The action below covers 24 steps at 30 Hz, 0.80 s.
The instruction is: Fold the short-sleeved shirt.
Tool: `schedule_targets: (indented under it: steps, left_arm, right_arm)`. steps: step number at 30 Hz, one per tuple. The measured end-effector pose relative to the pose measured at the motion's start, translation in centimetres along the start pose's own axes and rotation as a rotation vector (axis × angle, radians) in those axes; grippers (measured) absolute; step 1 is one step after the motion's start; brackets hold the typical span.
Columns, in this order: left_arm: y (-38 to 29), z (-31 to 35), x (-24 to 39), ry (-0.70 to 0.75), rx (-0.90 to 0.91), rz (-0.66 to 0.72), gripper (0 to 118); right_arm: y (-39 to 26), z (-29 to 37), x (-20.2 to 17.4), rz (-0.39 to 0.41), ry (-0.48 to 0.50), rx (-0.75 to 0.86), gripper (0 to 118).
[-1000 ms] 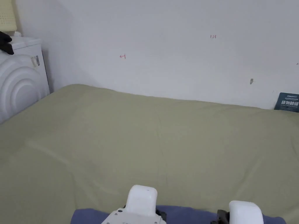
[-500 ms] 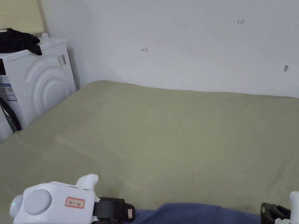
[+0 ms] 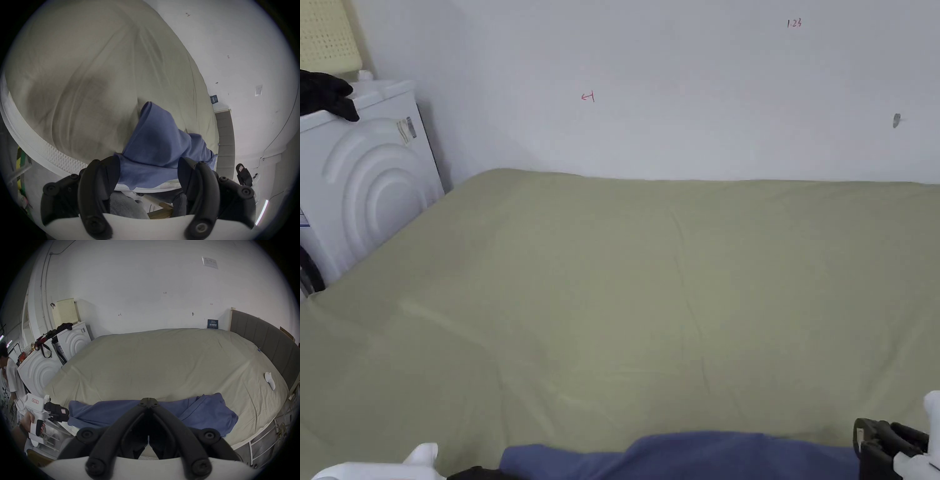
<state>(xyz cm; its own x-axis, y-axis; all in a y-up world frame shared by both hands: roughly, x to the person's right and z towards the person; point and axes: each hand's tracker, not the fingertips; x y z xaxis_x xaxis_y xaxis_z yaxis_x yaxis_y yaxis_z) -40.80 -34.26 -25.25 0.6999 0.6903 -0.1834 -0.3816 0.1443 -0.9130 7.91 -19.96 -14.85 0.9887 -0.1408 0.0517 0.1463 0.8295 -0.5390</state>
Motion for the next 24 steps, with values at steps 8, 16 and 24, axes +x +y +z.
schedule_targets:
  steps: [8, 16, 24]
  left_arm:
    - [-0.7, -0.9, 0.0, -0.051, 0.060, 0.052, 79]
    - [-1.8, -1.6, 2.4, -0.056, 0.093, 0.046, 9]
    - [-3.2, -0.2, 9.8, -0.198, 0.152, -0.133, 9]
  right_arm:
    - [-0.5, -0.7, -0.5, -0.028, 0.034, -0.030, 1]
    - [-1.2, -0.5, -0.8, -0.032, 0.049, -0.048, 1]
    - [-1.0, 1.5, 1.9, -0.099, 0.011, -0.032, 2]
